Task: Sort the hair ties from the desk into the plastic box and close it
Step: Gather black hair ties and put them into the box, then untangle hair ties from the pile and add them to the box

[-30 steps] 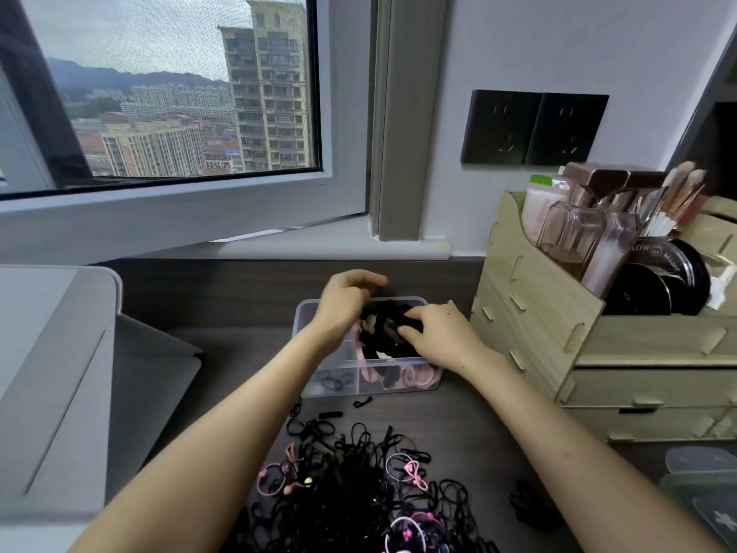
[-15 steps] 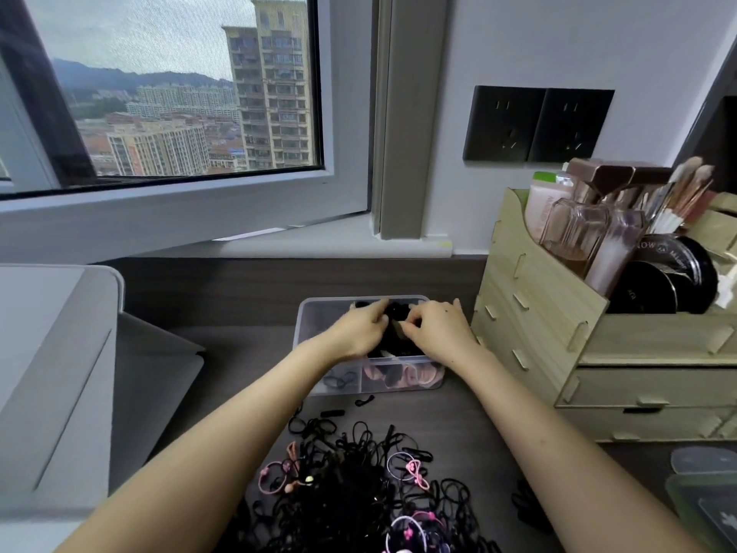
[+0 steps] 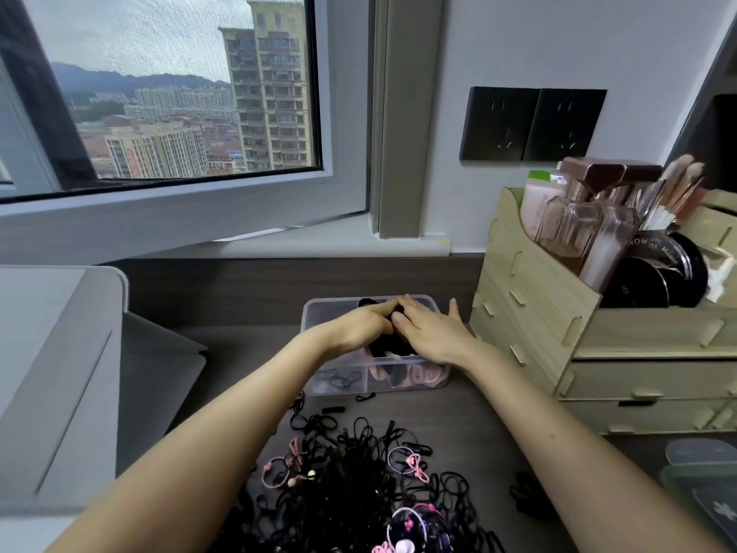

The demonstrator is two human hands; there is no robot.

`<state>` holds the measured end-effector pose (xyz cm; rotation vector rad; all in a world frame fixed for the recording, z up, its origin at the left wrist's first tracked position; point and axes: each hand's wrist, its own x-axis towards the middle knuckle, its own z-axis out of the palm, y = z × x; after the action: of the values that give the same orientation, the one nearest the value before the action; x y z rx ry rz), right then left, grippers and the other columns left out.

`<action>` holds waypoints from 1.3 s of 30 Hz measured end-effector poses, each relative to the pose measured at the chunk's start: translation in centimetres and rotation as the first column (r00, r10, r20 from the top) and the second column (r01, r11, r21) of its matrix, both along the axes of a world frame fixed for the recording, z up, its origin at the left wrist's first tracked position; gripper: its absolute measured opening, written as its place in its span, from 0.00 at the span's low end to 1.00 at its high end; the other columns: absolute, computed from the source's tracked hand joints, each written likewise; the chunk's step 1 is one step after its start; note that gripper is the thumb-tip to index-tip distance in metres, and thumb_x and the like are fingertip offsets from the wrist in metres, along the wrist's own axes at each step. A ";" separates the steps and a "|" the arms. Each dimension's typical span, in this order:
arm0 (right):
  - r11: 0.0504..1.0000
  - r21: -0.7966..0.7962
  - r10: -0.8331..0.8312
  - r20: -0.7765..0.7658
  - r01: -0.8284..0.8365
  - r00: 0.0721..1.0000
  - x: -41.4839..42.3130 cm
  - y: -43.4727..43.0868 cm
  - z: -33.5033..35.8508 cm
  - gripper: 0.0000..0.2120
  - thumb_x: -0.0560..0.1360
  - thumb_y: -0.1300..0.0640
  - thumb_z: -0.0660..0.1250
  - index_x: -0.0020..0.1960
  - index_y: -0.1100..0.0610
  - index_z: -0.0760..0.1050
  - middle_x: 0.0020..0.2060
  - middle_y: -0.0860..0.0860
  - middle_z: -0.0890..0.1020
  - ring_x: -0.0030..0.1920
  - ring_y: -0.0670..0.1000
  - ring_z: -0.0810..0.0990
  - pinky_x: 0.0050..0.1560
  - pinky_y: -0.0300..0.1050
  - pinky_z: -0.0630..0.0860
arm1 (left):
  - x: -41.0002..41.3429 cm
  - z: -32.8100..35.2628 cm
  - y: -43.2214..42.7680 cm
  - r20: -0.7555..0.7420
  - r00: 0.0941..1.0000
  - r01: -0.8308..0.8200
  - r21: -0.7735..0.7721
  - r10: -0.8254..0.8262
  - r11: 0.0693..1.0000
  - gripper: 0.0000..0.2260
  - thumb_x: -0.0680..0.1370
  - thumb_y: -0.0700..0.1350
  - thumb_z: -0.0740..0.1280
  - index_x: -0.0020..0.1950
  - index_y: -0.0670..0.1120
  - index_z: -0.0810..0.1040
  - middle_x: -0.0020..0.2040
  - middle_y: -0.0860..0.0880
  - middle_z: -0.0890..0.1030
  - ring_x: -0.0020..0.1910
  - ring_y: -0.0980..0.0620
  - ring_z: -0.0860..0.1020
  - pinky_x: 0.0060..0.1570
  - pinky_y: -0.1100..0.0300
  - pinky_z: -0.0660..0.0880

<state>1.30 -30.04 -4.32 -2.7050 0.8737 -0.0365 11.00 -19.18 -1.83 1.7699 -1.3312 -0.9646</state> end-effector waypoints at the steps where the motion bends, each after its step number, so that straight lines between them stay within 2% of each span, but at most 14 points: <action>1: 1.000 -0.029 0.008 -0.064 -0.010 0.998 0.2 0.0 0.0 0.26 0.81 0.45 0.41 0.77 0.53 0.46 0.77 0.49 0.49 0.77 0.49 0.50 0.72 0.65 0.34 | -0.2 0.1 0.0 0.005 1.000 -0.009 0.003 0.009 1.000 0.27 0.76 0.30 0.51 0.75 0.44 0.58 0.73 0.47 0.65 0.68 0.55 0.65 0.63 0.67 0.61; 5: 0.997 -0.075 -0.010 -0.115 0.001 0.993 0.4 0.0 0.2 0.28 0.81 0.43 0.43 0.77 0.53 0.45 0.78 0.49 0.49 0.77 0.50 0.50 0.71 0.68 0.35 | -0.3 0.3 -0.2 0.014 0.990 -0.143 -0.038 0.144 0.989 0.26 0.75 0.30 0.51 0.73 0.42 0.63 0.63 0.44 0.74 0.51 0.54 0.74 0.44 0.69 0.71; 8: 0.997 -0.047 -0.060 0.032 0.062 0.998 -0.5 0.6 0.7 0.30 0.80 0.42 0.48 0.77 0.55 0.48 0.77 0.51 0.54 0.76 0.52 0.54 0.72 0.66 0.36 | 0.0 0.9 1.0 0.039 0.974 -0.219 -0.058 0.221 0.974 0.26 0.76 0.31 0.52 0.75 0.42 0.60 0.71 0.43 0.68 0.60 0.51 0.72 0.50 0.66 0.68; 11: 0.984 -0.166 -0.036 0.191 0.068 0.981 -2.4 2.5 1.7 0.29 0.79 0.42 0.52 0.76 0.55 0.54 0.76 0.52 0.59 0.76 0.53 0.56 0.73 0.63 0.40 | 0.0 1.6 3.6 0.141 0.960 -0.224 -0.125 0.241 0.966 0.25 0.77 0.33 0.54 0.74 0.44 0.63 0.73 0.46 0.67 0.72 0.52 0.65 0.61 0.67 0.59; 14: 0.986 -0.155 0.113 0.347 -0.062 0.931 -5.5 5.7 2.8 0.20 0.77 0.46 0.61 0.66 0.51 0.72 0.65 0.49 0.76 0.65 0.52 0.73 0.70 0.57 0.63 | -0.2 1.8 7.4 0.245 0.936 -0.212 -0.176 0.252 0.961 0.22 0.76 0.33 0.57 0.69 0.46 0.71 0.69 0.49 0.72 0.67 0.54 0.69 0.64 0.63 0.63; 17: 0.945 0.097 0.292 0.186 -0.314 0.938 -9.5 10.3 3.1 0.15 0.70 0.43 0.69 0.55 0.47 0.79 0.48 0.42 0.82 0.49 0.42 0.79 0.55 0.45 0.75 | -1.1 1.1 12.3 0.336 0.914 -0.191 -0.134 0.226 0.972 0.15 0.76 0.36 0.62 0.59 0.49 0.79 0.55 0.52 0.79 0.55 0.53 0.77 0.56 0.61 0.73; 21: 0.861 -0.102 0.482 -0.148 -0.498 0.864 -12.9 14.8 0.8 0.31 0.65 0.33 0.68 0.65 0.41 0.68 0.54 0.40 0.74 0.56 0.43 0.69 0.58 0.42 0.66 | -3.4 -0.7 18.8 0.466 0.876 -0.103 -0.067 0.123 0.992 0.05 0.71 0.46 0.72 0.45 0.55 0.81 0.45 0.55 0.78 0.43 0.57 0.77 0.47 0.62 0.75; 24: 0.853 -0.199 0.455 -0.167 -0.482 0.874 -13.1 16.7 -1.6 0.39 0.65 0.31 0.65 0.72 0.41 0.57 0.59 0.44 0.70 0.60 0.47 0.65 0.59 0.43 0.60 | -6.0 -2.5 21.3 0.588 0.806 0.045 0.055 -0.069 0.997 0.15 0.68 0.60 0.70 0.52 0.58 0.79 0.49 0.58 0.76 0.47 0.62 0.75 0.51 0.62 0.74; 26: 0.874 -0.238 0.413 -0.096 -0.424 0.906 -12.4 17.2 -2.7 0.34 0.69 0.34 0.62 0.71 0.43 0.60 0.58 0.45 0.72 0.60 0.48 0.67 0.60 0.44 0.61 | -7.6 -4.0 21.8 0.688 0.718 0.065 0.082 -0.103 0.995 0.24 0.67 0.66 0.67 0.60 0.58 0.75 0.54 0.58 0.74 0.54 0.59 0.73 0.55 0.61 0.72; 29: 0.917 -0.236 0.347 0.073 -0.322 0.935 -11.5 17.6 -3.4 0.22 0.71 0.41 0.56 0.62 0.47 0.70 0.50 0.46 0.79 0.55 0.51 0.75 0.56 0.46 0.67 | -8.6 -5.9 21.2 0.780 0.626 0.013 -0.017 0.006 1.000 0.31 0.65 0.69 0.63 0.64 0.55 0.71 0.58 0.55 0.73 0.59 0.54 0.72 0.58 0.59 0.71; 32: 0.988 0.007 0.152 0.216 -0.157 0.964 -10.8 17.1 -3.0 0.06 0.73 0.48 0.61 0.44 0.49 0.75 0.38 0.48 0.80 0.43 0.51 0.78 0.43 0.45 0.69 | -8.5 -6.2 20.2 0.754 0.628 -0.108 -0.165 0.195 0.980 0.28 0.69 0.63 0.67 0.64 0.52 0.70 0.59 0.53 0.74 0.59 0.52 0.72 0.59 0.58 0.71; 35: 0.936 0.351 -0.055 0.244 -0.035 0.968 -10.8 15.5 -1.9 0.11 0.74 0.53 0.63 0.36 0.58 0.72 0.30 0.53 0.75 0.32 0.52 0.73 0.36 0.45 0.67 | -7.4 -5.9 20.4 0.691 0.653 -0.205 -0.232 0.310 0.951 0.25 0.71 0.57 0.70 0.65 0.51 0.70 0.60 0.53 0.73 0.60 0.53 0.71 0.59 0.62 0.69; 37: 0.915 0.404 -0.100 0.190 0.015 0.977 -11.4 14.5 -1.0 0.14 0.75 0.53 0.63 0.32 0.56 0.68 0.28 0.51 0.71 0.29 0.49 0.67 0.34 0.44 0.62 | -6.6 -5.8 21.3 0.688 0.643 -0.236 -0.241 0.337 0.942 0.24 0.71 0.55 0.70 0.65 0.52 0.71 0.60 0.53 0.73 0.60 0.53 0.71 0.59 0.63 0.68; 39: 0.935 0.355 -0.075 0.111 0.031 0.991 -12.0 14.0 -0.4 0.15 0.75 0.50 0.63 0.33 0.55 0.69 0.26 0.49 0.73 0.26 0.46 0.67 0.32 0.42 0.62 | -5.9 -5.7 22.4 0.672 0.635 -0.280 -0.260 0.381 0.924 0.21 0.71 0.53 0.71 0.62 0.52 0.74 0.56 0.53 0.74 0.57 0.53 0.73 0.55 0.63 0.70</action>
<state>-10.68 -16.07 -4.68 -2.3195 0.8278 -0.0515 5.08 3.25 -7.56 2.2857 -1.3737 0.0733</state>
